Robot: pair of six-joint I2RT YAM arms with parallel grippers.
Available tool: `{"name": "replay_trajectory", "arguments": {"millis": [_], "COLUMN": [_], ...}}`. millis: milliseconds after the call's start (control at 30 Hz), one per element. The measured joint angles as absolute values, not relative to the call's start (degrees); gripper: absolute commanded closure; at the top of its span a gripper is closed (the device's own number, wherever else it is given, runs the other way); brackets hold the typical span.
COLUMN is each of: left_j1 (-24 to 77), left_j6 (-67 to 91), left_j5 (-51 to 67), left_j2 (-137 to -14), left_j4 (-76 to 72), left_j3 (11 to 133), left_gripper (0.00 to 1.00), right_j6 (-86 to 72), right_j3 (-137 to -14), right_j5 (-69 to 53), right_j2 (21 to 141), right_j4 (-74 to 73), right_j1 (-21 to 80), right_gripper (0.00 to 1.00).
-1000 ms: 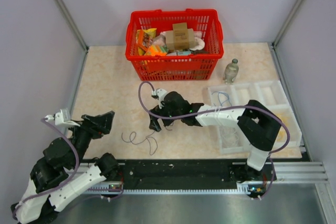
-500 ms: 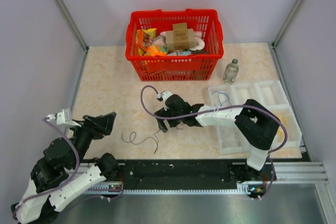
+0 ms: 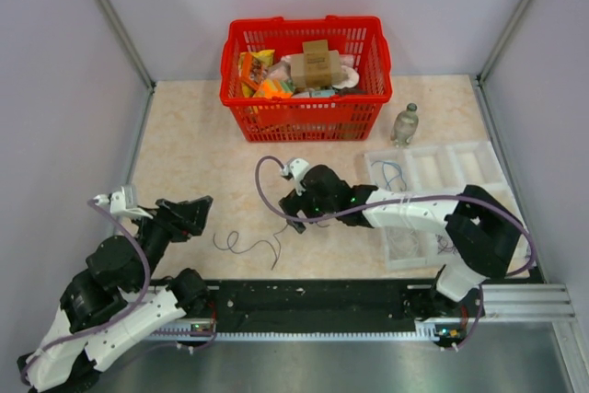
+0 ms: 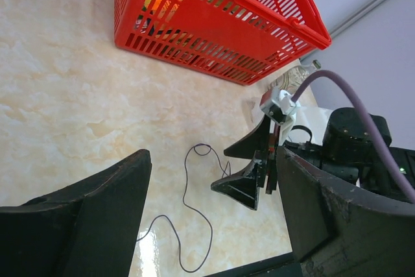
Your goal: Untangle the cables
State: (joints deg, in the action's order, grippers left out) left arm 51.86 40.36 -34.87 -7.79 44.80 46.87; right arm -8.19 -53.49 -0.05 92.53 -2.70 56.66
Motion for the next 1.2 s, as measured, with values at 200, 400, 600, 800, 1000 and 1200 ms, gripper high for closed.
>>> {"name": "replay_trajectory", "arguments": {"millis": [200, 400, 600, 800, 1000, 1200], "left_j1": [51.9, 51.9, 51.8, 51.9, 51.9, 51.9], "left_j6": [40.4, 40.4, 40.4, 40.4, 40.4, 40.4], "left_j5": [-34.3, -34.1, -34.1, -34.1, -34.1, -34.1], "left_j2": [-7.8, -7.8, -7.8, -7.7, -7.8, -7.8], "left_j4": [44.5, 44.1, 44.1, 44.0, 44.0, 43.7], "left_j3": [46.6, 46.6, 46.6, 46.6, 46.6, 46.6], "left_gripper": [0.2, 0.21, 0.21, 0.21, 0.2, 0.2], "right_j6": [-8.6, -12.8, -18.3, -22.8, -24.1, -20.2], "right_j3": [-53.5, -52.0, -52.1, -57.6, -63.4, -70.5], "right_j5": [-0.1, -3.2, -11.2, -14.9, -16.3, -9.1], "right_j2": [91.9, 93.2, 98.6, 104.3, 107.6, 109.6], "right_j4": [-3.1, -1.8, 3.5, 5.3, 2.9, -4.8], "right_j1": [54.3, 48.2, 49.6, 54.3, 58.5, 63.0], "right_gripper": [0.12, 0.14, 0.14, 0.14, 0.13, 0.13]}}
